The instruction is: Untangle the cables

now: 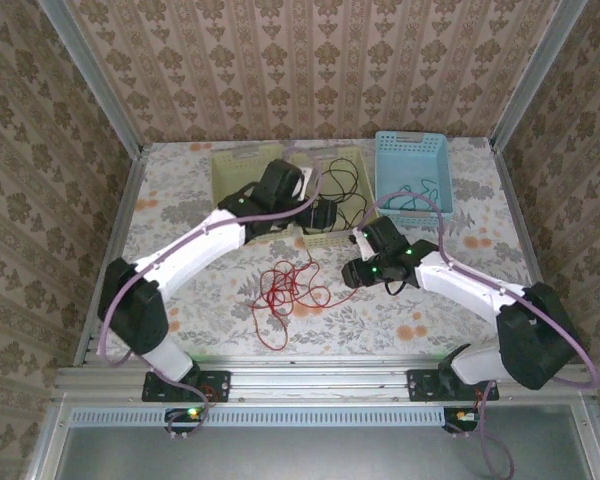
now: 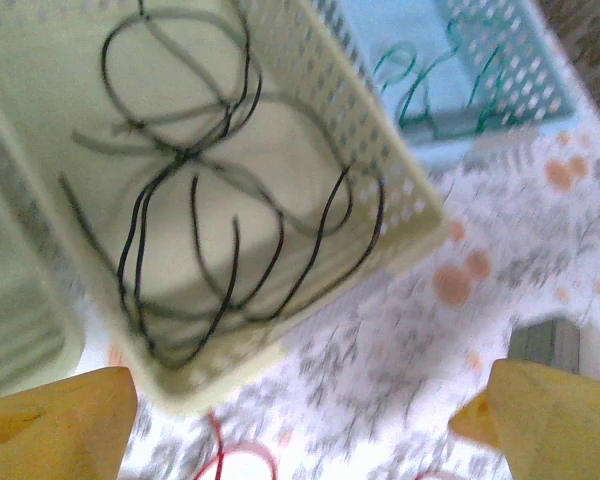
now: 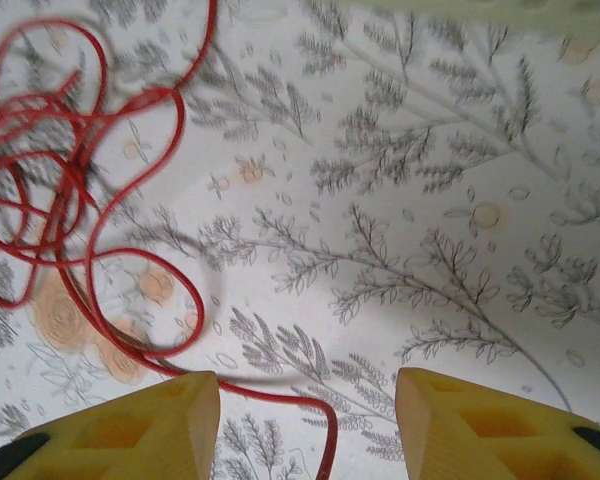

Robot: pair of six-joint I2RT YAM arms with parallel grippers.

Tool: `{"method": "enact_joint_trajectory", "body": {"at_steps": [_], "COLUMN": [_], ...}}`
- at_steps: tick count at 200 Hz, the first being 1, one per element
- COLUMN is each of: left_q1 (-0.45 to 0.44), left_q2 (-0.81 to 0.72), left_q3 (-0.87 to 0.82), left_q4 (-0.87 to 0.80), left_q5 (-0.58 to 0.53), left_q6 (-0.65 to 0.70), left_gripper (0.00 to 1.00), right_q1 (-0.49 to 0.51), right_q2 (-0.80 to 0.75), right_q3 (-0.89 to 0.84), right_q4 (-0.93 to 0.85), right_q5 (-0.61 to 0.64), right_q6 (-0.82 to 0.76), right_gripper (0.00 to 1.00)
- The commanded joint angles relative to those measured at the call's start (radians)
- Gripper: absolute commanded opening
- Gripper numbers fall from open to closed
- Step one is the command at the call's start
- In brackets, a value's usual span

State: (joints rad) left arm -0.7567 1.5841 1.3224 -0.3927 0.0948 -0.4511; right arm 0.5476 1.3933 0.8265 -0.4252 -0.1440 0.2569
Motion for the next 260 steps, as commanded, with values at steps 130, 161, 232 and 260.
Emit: {"method": "enact_joint_trajectory", "body": {"at_steps": [130, 161, 232, 260], "left_q1": [-0.078, -0.077, -0.079, -0.081], "left_q2": [-0.126, -0.106, -0.093, -0.133], "left_q3": [-0.46, -0.51, -0.64, -0.698], "left_q4": [-0.03, -0.007, 0.099, 0.155], "left_q5": [-0.107, -0.123, -0.108, -0.094], "left_q6": [-0.02, -0.025, -0.099, -0.122], "left_gripper": [0.92, 0.83, 0.86, 0.89], "right_q1": [0.0, -0.002, -0.002, -0.003], "right_q2": [-0.16, -0.269, -0.273, -0.157], "right_q3": [0.189, 0.3, 0.493, 0.639], "right_q4": [-0.062, 0.007, 0.308, 0.334], "right_q5": [0.188, 0.27, 0.203, 0.155], "right_q6": [0.022, -0.015, -0.073, -0.1], "right_gripper": [0.0, 0.0, 0.0, 0.0]}}
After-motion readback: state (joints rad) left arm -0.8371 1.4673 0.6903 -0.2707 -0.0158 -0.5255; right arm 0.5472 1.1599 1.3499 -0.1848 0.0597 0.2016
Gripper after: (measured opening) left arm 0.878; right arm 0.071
